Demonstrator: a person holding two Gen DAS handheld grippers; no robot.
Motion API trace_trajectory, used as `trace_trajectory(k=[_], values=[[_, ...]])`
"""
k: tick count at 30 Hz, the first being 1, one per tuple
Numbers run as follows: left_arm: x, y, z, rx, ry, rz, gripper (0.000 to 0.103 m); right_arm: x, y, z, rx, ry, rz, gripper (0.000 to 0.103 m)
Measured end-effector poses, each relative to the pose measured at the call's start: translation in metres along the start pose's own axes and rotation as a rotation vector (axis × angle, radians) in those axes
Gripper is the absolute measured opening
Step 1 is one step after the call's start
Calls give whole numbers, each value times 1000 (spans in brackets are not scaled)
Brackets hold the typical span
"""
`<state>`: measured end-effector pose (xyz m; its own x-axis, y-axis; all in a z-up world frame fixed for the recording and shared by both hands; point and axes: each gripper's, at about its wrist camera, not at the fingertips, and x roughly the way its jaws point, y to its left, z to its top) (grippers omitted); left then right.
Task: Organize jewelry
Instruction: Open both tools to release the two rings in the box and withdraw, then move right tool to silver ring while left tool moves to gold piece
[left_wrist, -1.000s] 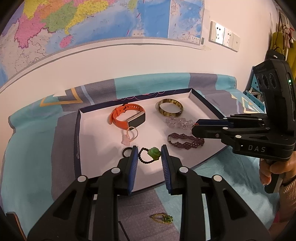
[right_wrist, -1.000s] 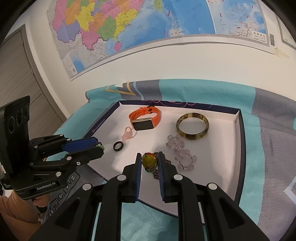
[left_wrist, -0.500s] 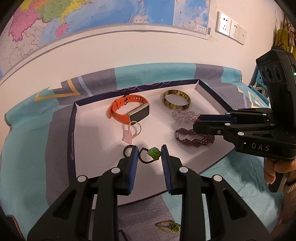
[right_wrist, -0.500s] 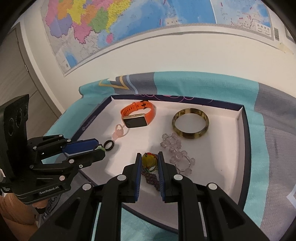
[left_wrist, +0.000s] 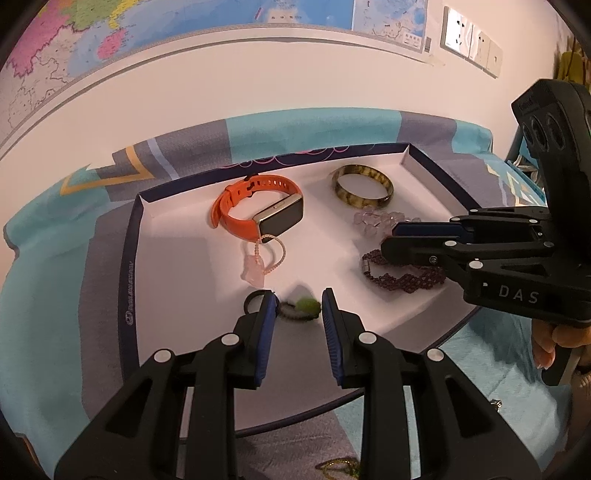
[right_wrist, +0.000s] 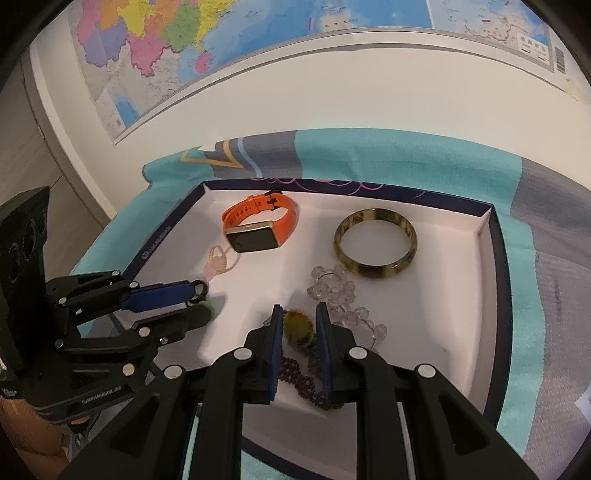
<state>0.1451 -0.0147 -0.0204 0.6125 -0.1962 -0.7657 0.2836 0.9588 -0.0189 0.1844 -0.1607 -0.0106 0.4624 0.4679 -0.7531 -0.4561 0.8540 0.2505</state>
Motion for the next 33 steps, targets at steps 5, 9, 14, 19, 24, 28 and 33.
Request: trace_trajectory(k=[5, 9, 14, 19, 24, 28, 33], values=[[-4, 1, -1, -5, -14, 8, 32, -3, 1, -2, -3, -8, 6, 24], [-20, 6, -3, -17, -56, 25, 38, -16, 2, -5, 9, -43, 16, 35], [-49, 13, -13, -41, -109, -26, 44, -40, 2, -14, 19, -88, 32, 40], [-74, 14, -32, -44, -143, -61, 46, -64, 8, -31, 2, -108, 61, 49], [-92, 3, -59, 15, -155, -61, 48, -78, 16, -58, -33, -84, 58, 50], [-97, -3, -74, 36, -144, -69, 49, -77, 20, -82, -29, -36, 63, 50], [-91, -13, -90, 56, -110, -75, 49, -76, 28, -104, -40, 2, 54, 50]])
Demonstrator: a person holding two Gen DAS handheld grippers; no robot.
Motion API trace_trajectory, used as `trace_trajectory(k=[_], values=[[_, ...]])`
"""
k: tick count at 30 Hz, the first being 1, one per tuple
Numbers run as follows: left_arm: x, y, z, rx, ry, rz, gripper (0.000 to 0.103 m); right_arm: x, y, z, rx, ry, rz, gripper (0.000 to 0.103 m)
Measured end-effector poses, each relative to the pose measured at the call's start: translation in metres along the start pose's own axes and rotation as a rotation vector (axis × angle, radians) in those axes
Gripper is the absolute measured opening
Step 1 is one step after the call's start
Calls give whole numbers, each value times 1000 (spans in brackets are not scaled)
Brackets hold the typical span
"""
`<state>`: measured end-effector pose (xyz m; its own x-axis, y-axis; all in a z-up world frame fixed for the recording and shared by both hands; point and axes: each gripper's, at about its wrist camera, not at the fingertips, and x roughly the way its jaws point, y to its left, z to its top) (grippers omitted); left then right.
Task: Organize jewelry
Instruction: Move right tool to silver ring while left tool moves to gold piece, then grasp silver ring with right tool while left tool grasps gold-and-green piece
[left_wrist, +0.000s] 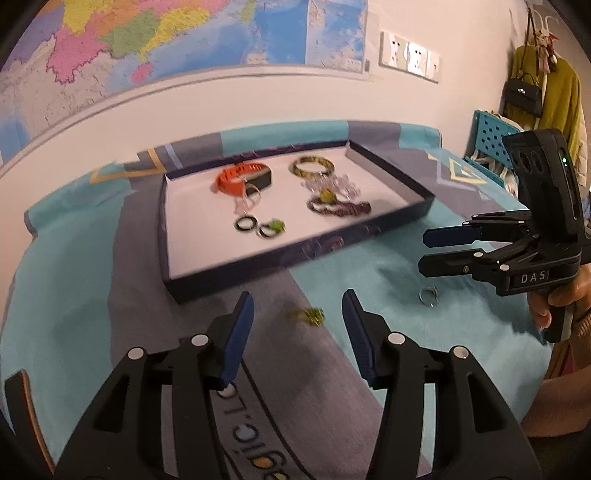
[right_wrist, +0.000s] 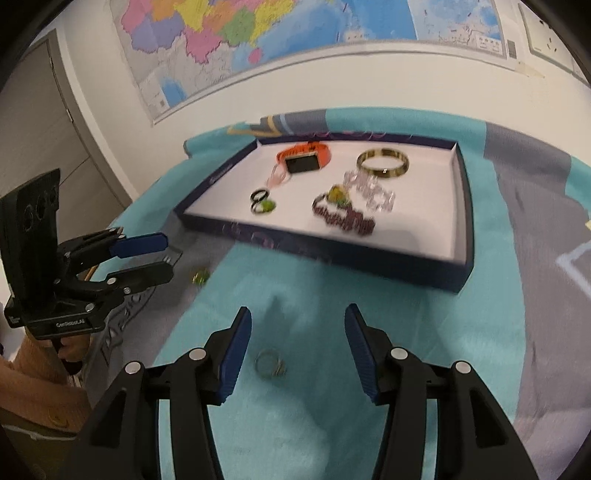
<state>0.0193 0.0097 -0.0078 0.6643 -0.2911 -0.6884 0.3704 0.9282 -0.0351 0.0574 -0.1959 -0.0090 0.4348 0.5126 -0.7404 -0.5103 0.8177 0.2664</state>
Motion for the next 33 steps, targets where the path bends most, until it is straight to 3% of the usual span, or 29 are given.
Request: trace_trajectory(k=[22, 28, 33], values=[[19, -6, -7, -19, 71, 1, 49, -1, 28, -24, -92, 37, -50, 50], [27, -6, -5, -32, 92, 1, 43, 2, 35, -25, -125, 35, -98, 42], [33, -5, -4, -42, 117, 1, 39, 0, 31, -26, -109, 28, -127, 26]])
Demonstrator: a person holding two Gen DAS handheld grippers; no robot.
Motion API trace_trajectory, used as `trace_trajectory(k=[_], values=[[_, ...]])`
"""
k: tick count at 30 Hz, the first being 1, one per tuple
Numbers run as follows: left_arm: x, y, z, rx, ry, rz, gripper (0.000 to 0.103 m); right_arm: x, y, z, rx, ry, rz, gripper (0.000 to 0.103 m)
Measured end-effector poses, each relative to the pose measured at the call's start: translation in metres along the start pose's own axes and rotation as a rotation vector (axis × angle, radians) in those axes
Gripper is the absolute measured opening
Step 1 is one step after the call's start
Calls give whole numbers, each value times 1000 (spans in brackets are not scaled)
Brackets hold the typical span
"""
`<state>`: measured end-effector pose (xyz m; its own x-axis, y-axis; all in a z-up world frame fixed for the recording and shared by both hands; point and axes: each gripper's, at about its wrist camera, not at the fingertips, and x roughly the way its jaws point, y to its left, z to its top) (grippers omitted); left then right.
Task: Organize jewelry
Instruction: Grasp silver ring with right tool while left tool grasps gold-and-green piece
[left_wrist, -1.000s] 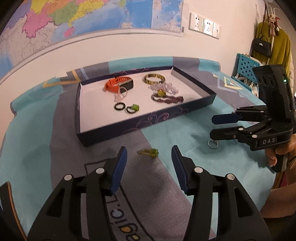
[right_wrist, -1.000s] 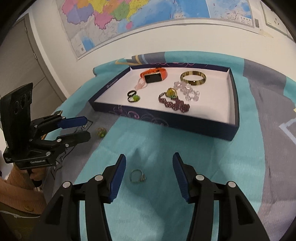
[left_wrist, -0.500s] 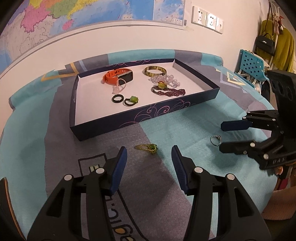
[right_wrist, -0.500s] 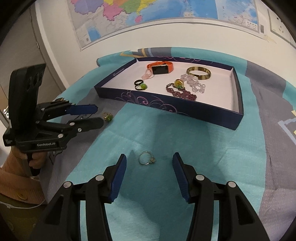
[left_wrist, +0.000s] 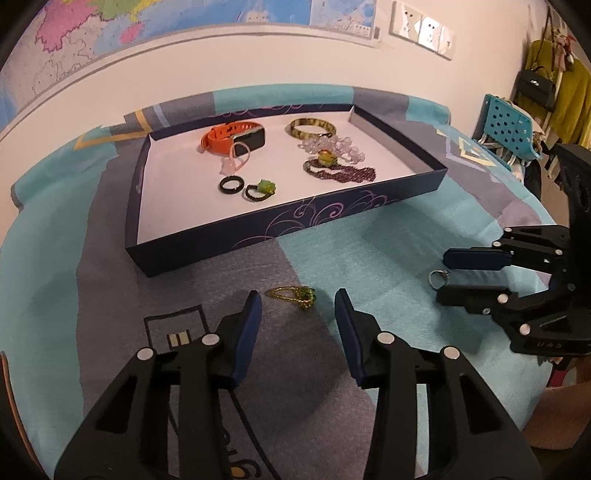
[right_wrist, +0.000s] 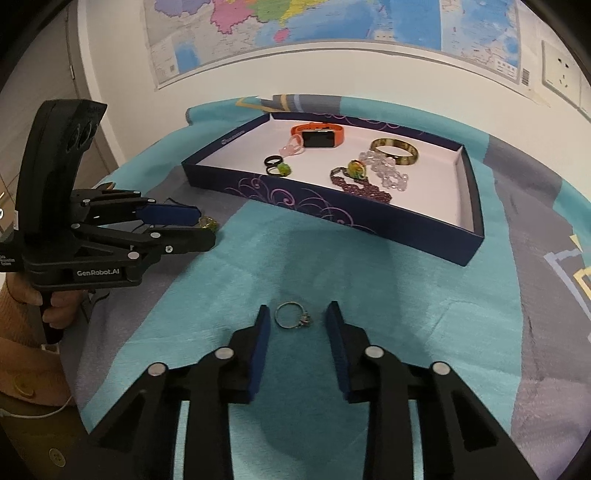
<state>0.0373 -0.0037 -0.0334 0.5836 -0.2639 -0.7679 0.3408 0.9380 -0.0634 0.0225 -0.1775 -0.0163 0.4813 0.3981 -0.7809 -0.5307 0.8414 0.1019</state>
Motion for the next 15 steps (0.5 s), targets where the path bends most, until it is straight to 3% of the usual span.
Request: trace_trajectory(k=[8, 10, 11, 15], values=[[4, -3, 3, 13, 7, -4, 38, -1, 0, -1, -6, -3, -14, 17], [4, -4, 4, 18, 7, -2, 32, -1, 1, 0, -5, -4, -13, 12], [4, -5, 4, 19, 8, 1, 29, -1, 1, 0, -4, -4, -10, 5], [4, -6, 4, 21, 7, 13, 24, -1, 1, 0, 3, -4, -2, 3]])
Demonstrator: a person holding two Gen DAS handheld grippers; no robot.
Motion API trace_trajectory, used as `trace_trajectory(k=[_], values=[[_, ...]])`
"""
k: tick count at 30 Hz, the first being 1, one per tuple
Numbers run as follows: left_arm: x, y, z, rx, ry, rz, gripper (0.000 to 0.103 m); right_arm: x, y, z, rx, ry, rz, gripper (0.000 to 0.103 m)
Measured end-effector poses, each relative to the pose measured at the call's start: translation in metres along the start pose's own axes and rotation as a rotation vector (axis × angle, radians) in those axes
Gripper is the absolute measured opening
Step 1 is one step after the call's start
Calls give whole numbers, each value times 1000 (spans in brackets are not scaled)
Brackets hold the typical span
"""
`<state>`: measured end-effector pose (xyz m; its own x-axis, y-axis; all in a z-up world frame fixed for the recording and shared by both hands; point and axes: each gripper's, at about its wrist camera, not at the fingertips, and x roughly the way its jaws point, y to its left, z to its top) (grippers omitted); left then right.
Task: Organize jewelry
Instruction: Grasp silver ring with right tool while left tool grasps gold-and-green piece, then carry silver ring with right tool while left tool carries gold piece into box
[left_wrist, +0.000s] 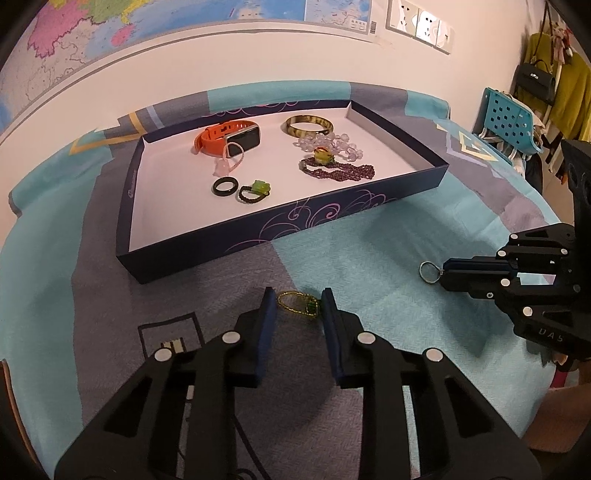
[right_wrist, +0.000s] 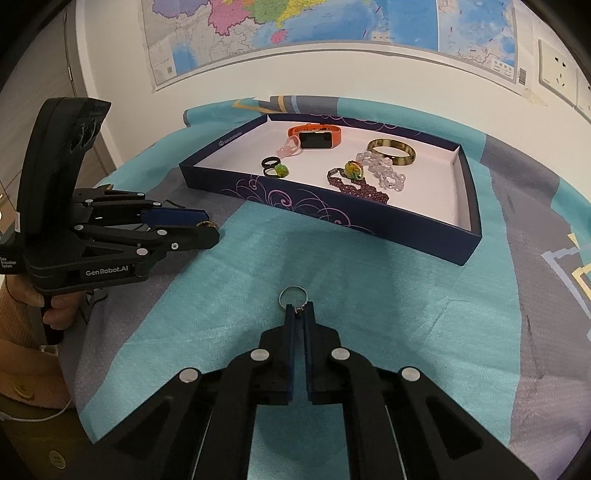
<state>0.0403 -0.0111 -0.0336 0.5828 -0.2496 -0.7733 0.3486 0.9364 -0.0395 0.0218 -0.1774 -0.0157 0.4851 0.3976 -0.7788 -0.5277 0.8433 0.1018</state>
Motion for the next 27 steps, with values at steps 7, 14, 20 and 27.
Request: trace_trajectory(k=[7, 14, 20, 27], values=[[-1, -1, -1, 2, -1, 2, 24, 0, -3, 3, 42, -10, 13, 38], [0, 0, -1, -1, -1, 0, 24, 8, 7, 10, -16, 20, -16, 28], [-1, -1, -1, -2, -2, 2, 23, 10, 11, 12, -50, 24, -29, 15], [-5, 0, -2, -14, -14, 2, 21, 1, 2, 13, -9, -15, -1, 15]])
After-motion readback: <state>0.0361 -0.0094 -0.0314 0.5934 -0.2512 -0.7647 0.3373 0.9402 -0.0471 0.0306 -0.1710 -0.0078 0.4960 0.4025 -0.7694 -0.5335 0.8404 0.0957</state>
